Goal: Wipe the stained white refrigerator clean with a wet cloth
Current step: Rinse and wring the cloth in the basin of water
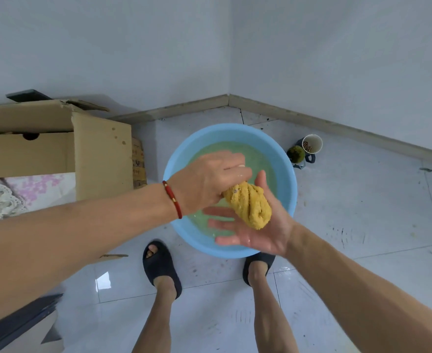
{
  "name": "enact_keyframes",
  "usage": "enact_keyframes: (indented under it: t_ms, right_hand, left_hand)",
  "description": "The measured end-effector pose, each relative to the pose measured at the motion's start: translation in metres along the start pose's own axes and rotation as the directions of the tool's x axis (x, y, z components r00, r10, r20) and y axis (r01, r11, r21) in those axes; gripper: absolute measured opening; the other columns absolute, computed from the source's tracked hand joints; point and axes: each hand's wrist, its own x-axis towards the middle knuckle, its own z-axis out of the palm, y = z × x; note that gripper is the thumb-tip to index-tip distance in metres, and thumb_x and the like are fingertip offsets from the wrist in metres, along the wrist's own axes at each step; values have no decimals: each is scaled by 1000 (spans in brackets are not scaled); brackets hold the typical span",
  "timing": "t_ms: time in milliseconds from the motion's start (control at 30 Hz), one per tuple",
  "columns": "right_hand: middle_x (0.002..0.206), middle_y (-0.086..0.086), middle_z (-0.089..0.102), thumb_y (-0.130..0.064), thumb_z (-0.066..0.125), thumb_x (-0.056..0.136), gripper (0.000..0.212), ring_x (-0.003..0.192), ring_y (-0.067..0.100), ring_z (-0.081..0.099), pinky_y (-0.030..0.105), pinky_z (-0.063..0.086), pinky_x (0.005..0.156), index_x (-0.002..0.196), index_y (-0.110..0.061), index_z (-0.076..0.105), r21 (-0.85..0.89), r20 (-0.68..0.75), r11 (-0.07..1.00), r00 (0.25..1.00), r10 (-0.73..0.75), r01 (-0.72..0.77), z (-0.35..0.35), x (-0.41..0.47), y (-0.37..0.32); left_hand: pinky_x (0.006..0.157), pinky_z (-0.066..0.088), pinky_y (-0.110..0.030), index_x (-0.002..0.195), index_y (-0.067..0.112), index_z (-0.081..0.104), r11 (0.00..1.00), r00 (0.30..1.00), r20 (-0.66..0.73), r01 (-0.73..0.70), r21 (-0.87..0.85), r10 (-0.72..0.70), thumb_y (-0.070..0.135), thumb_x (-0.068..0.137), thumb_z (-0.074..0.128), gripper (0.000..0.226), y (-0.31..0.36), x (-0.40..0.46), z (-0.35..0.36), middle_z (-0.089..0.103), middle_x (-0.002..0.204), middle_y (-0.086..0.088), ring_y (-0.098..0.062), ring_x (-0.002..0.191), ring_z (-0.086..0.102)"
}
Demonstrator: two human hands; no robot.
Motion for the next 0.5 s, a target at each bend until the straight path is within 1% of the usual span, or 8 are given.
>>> enact_keyframes:
  t_ms: [67,100,167,233,300,367,433,500]
  right_hand:
    - [153,35,38,-71,73,75,105,133,52,50,58,60,89,153,-8,43,113,380,991,925,18,-66,7,8,7]
    - [157,39,29,-57,78,81,99,136,56,46,58,60,89,157,-8,37,173,489,980,872,2,-100,12,9,6]
    - [154,42,31,-22,73,95,69,129,54,55,50,64,83,153,-4,40,140,525,985,851,10,-98,15,6,-3]
    - [128,32,63,-2,62,97,47,96,34,74,30,64,65,143,-3,51,-116,363,990,924,117,-80,13,1,-18]
    - [85,9,65,0,57,97,31,57,12,60,16,44,40,127,-4,59,-453,83,879,974,209,-149,23,-3,-33]
    - [66,2,52,-2,62,93,5,47,12,44,21,29,38,95,-7,60,-744,-191,626,972,135,-233,31,0,-44]
    - [59,4,52,-3,63,86,14,46,18,46,26,34,47,78,-10,55,-898,-369,286,927,-73,-335,34,6,-48]
    - [59,4,57,-8,65,83,11,52,22,56,30,44,50,78,-11,56,-904,-420,44,869,-261,-424,29,14,-42]
  left_hand:
    - [60,49,-44,87,-1,68,994,994,-31,-106,31,107,-2,98,52,20,-1,6,-8,62,83,-15,-31,67,55]
    - [60,50,-43,89,-1,69,985,987,-27,-159,62,161,-2,97,58,14,-3,7,-13,63,84,-15,-31,66,55]
    - [57,51,-40,90,-1,71,952,960,7,-277,130,279,-5,95,59,14,-10,6,-22,64,85,-15,-30,63,55]
    - [48,48,-37,92,-1,72,908,928,95,-373,189,361,-5,96,55,18,-16,2,-25,64,83,-14,-28,60,55]
    - [41,42,-32,96,2,71,901,921,233,-366,232,314,-6,95,50,22,-16,-1,-25,61,78,-11,-25,57,55]
    - [48,43,-34,101,7,64,938,906,422,-179,298,39,-2,92,46,22,-7,2,-22,61,83,-10,-29,64,62]
    - [62,46,-38,104,12,60,914,773,549,95,396,-318,2,90,54,18,4,14,-13,65,95,-11,-34,84,67]
    - [61,43,-35,87,15,55,865,667,557,316,391,-495,1,85,60,15,12,20,-1,60,82,-11,-35,80,62]
